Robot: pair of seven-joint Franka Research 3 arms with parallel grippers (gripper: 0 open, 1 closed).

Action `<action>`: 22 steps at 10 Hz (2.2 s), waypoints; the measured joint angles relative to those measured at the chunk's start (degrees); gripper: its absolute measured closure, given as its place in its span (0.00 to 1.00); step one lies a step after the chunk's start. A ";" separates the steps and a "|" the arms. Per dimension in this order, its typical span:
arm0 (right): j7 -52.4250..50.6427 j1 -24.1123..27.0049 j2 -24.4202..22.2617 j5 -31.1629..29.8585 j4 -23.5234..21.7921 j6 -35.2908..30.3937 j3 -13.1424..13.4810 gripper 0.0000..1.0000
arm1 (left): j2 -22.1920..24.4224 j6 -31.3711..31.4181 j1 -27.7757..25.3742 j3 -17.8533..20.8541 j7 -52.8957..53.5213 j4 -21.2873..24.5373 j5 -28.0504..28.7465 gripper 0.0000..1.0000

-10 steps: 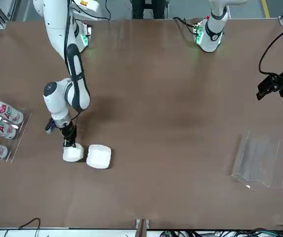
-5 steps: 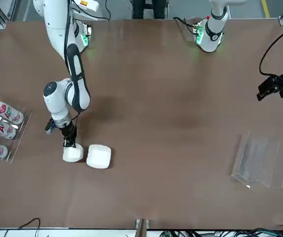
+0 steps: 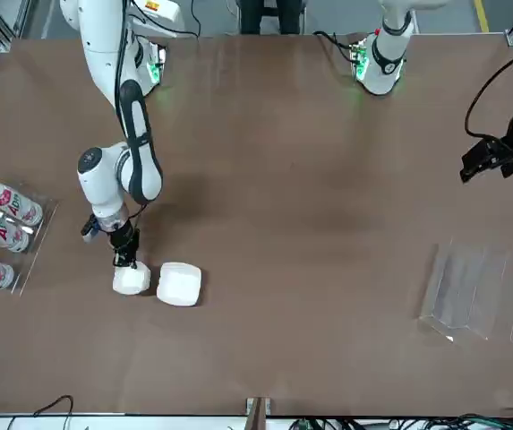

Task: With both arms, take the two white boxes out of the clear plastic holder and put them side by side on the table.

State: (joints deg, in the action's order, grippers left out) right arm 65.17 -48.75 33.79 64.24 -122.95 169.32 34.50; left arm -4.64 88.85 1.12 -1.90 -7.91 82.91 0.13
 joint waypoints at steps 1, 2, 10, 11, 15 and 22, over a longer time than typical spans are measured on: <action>0.01 0.00 0.02 0.09 0.04 0.04 0.00 0.92 | 0.01 -0.18 -0.13 0.02 0.02 -0.09 0.00 0.00; 0.03 0.00 0.03 0.18 0.06 0.06 0.00 0.87 | 0.01 -0.23 -0.10 -0.01 0.02 -0.12 0.00 0.00; 0.04 -0.93 -1.33 0.99 0.54 0.33 0.11 0.63 | 0.01 -0.33 0.30 -0.13 0.02 -0.13 0.00 0.00; 0.04 -0.99 -2.46 0.99 0.49 0.30 0.18 0.61 | 0.01 -0.33 0.30 -0.13 0.02 -0.13 0.00 0.00; -4.39 -1.28 -7.86 -0.09 0.06 -7.02 2.69 0.52 | 0.01 -0.36 0.37 -0.20 0.02 -0.13 0.00 0.00; -12.38 -0.87 -14.18 -26.14 16.74 -46.16 18.74 0.00 | 0.01 -0.36 0.35 -0.27 0.02 -0.13 0.00 0.00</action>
State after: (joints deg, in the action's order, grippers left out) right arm 52.79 -49.62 19.61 38.09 -106.21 123.16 53.24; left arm -4.63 88.49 1.47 -2.17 -7.89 82.78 0.13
